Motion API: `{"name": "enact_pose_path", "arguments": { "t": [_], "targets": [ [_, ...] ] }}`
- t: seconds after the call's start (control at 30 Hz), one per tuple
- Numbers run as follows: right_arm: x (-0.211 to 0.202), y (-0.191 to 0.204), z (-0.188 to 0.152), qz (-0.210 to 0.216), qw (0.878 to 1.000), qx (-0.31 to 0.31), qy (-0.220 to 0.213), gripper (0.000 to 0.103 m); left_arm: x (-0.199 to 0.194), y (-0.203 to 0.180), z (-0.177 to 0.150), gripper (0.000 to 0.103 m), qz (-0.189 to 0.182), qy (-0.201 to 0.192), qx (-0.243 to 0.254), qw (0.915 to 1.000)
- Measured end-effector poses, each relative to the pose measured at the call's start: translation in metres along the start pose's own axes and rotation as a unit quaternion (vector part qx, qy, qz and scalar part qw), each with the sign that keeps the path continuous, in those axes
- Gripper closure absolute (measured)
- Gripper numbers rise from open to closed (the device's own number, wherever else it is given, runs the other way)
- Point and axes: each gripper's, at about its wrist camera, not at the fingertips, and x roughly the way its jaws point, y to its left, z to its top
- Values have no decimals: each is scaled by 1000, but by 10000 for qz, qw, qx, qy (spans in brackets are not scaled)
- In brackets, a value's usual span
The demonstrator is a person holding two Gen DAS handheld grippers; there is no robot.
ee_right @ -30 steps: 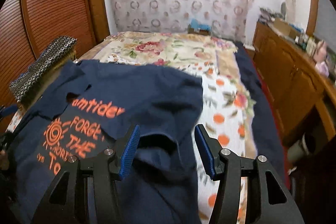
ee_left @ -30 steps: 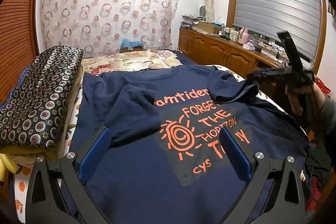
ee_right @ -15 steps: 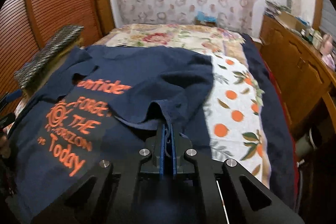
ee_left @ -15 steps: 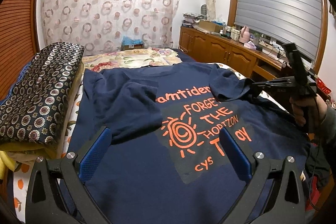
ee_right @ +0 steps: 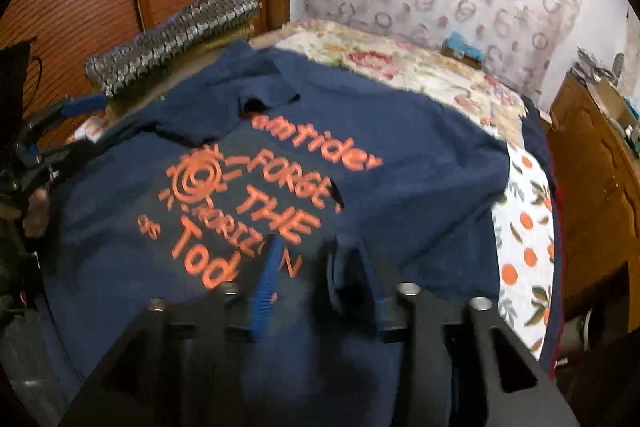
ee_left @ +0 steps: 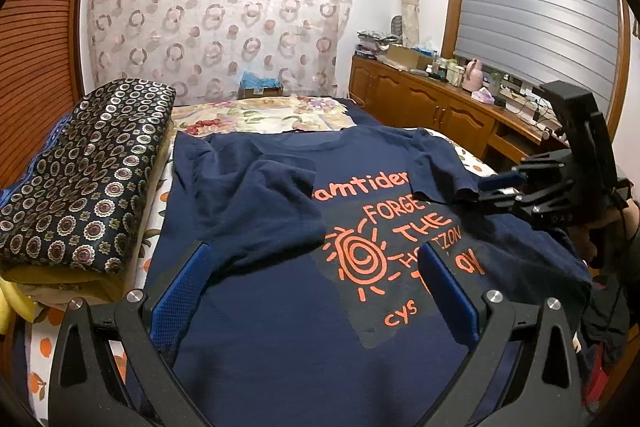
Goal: Fold small clothes
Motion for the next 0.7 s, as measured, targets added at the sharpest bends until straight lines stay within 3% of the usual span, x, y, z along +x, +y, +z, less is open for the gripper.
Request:
{"name": "enact_pose_path", "arguments": {
  "t": [0.2, 0.47, 0.57, 0.63, 0.7],
  "targets": [
    [6, -4, 23, -141, 9995, 163, -244, 56, -2, 5, -1, 0, 25, -24, -70, 10000],
    [68, -2, 39, -401, 9987, 24, 310, 57, -1, 9, -3, 0, 42, 6, -84, 10000],
    [86, -5, 43, -538, 9971, 74, 540, 75, -1, 11, -4, 0, 51, 24, -79, 10000],
    [91, -4, 43, -595, 9965, -41, 588, 80, -1, 11, -6, 0, 64, 46, -71, 9999],
    [94, -3, 45, -563, 9964, -142, 611, 97, -1, 13, -6, 0, 83, 62, -67, 9999]
  ]
}}
